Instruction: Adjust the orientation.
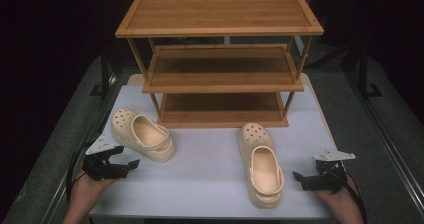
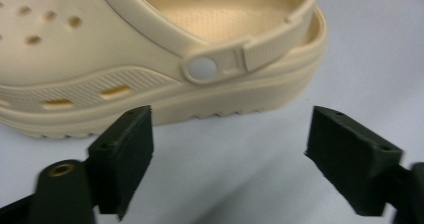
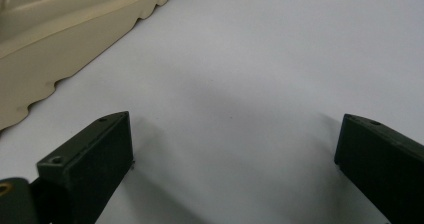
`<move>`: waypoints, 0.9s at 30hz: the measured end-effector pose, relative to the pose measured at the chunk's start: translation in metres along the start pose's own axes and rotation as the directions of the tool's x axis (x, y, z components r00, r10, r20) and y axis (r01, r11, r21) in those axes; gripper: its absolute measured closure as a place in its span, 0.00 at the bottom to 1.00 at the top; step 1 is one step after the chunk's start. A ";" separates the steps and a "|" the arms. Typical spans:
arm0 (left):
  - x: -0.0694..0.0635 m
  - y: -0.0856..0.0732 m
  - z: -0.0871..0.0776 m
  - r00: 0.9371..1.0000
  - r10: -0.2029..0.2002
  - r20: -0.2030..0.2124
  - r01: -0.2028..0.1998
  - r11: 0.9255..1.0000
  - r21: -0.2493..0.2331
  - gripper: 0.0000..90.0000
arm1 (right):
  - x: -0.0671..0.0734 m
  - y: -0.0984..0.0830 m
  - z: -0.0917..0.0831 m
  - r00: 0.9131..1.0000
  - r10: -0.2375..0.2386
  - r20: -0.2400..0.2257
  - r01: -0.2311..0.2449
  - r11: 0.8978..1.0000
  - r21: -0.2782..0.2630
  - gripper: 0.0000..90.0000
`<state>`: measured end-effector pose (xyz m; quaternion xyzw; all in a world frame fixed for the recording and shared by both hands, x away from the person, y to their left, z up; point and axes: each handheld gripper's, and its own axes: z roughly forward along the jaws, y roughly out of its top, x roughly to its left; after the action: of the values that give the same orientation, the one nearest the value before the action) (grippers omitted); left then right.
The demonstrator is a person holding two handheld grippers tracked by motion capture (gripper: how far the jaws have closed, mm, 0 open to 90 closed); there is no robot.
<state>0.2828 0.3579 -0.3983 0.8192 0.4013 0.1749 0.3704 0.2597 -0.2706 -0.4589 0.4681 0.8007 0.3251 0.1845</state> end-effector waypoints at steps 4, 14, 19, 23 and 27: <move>0.010 0.007 -0.003 1.000 -0.010 0.001 0.010 1.000 -0.003 0.41 | 0.000 0.000 0.000 1.000 0.000 0.000 0.000 1.000 0.000 0.02; 0.038 0.027 -0.008 0.999 -0.035 -0.019 0.035 0.999 0.005 0.77 | 0.000 0.000 0.000 1.000 0.000 -0.001 0.000 1.000 0.000 0.02; 0.050 0.040 -0.008 0.997 -0.046 -0.065 0.048 0.999 0.019 1.00 | 0.000 0.000 0.000 1.000 0.000 -0.001 0.000 1.000 -0.002 0.02; 0.061 0.049 -0.006 0.994 -0.062 -0.089 0.064 0.998 0.019 1.00 | 0.000 0.000 0.000 1.000 0.001 -0.001 -0.001 1.000 -0.001 0.02; 0.073 0.058 -0.004 0.992 -0.076 -0.101 0.077 0.997 0.014 1.00 | 0.000 0.000 0.000 1.000 0.001 -0.001 -0.001 1.000 -0.002 0.02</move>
<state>0.3562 0.3933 -0.3529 0.7966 0.4521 0.1981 0.3488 0.2598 -0.2707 -0.4590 0.4683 0.8003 0.3260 0.1844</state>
